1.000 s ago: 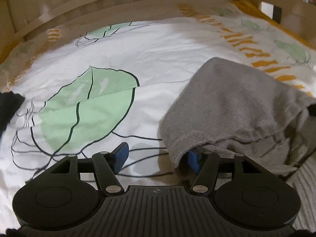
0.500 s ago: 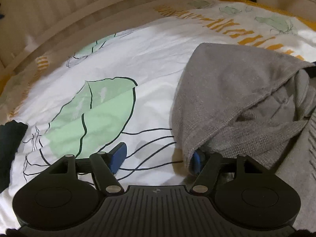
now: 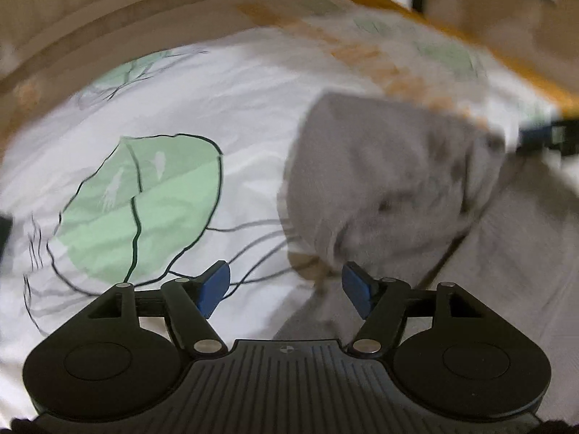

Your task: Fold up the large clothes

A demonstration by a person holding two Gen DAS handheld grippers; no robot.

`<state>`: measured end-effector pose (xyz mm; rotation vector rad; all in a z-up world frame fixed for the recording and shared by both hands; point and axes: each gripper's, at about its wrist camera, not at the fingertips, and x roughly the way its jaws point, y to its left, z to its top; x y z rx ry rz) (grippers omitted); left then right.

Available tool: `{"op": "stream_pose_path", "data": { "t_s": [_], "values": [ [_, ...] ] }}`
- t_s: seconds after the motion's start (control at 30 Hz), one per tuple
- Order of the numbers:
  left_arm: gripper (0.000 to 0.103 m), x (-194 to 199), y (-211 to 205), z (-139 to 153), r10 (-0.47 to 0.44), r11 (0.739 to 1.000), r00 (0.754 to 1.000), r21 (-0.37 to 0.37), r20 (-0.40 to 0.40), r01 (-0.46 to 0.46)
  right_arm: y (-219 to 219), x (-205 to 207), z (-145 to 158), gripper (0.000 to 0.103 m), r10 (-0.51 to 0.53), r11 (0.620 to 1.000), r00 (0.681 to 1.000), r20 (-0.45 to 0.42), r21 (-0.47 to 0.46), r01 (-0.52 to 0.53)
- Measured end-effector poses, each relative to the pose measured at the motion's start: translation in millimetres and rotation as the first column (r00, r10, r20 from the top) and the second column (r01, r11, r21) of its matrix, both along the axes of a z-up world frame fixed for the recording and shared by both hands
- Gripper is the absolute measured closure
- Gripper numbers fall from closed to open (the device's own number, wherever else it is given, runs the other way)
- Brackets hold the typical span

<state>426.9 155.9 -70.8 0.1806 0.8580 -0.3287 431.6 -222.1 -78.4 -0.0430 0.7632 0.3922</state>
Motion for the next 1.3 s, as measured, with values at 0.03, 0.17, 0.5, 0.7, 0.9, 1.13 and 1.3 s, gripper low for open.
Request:
{"op": "stream_pose_path", "data": {
  "t_s": [0.03, 0.17, 0.5, 0.7, 0.9, 1.13, 1.3],
  "values": [
    [0.036, 1.3, 2.9, 4.7, 0.035, 0.998, 0.999, -0.050, -0.004, -0.035, 0.1, 0.0, 2.9, 0.038, -0.004, 1.000, 1.000, 0.007, 0.019, 0.004],
    [0.036, 14.1, -2.3, 18.1, 0.155, 0.970, 0.988, -0.188, -0.006, -0.154, 7.1, 8.7, 14.0, 0.038, -0.027, 0.994, 0.999, 0.036, 0.104, 0.023],
    [0.036, 37.2, -44.8, -28.8, 0.253, 0.965, 0.967, -0.076, 0.010, -0.251, 39.0, 39.7, -5.1, 0.062, -0.116, 0.985, 0.993, 0.034, 0.133, 0.111],
    [0.031, 19.1, -14.2, -55.5, 0.326, 0.912, 0.945, -0.262, -0.002, -0.315, 24.9, 26.3, -36.0, 0.067, -0.160, 0.978, 0.987, 0.017, 0.137, 0.156],
    [0.026, 7.6, -5.5, -72.2, 0.345, 0.890, 0.935, -0.344, 0.076, -0.300, 16.2, 19.3, -47.7, 0.068, -0.184, 0.968, 0.982, 0.038, 0.179, 0.175],
    [0.023, 7.2, -15.9, -72.2, 0.356, 0.900, 0.928, -0.307, 0.112, -0.308, 14.4, 18.1, -53.2, 0.068, -0.199, 0.960, 0.979, 0.052, 0.211, 0.184],
    [0.023, 6.9, -14.8, -74.5, 0.357, 0.899, 0.927, -0.311, 0.110, -0.309, 12.9, 16.3, -55.1, 0.069, -0.207, 0.956, 0.977, 0.057, 0.226, 0.189]
  ]
}}
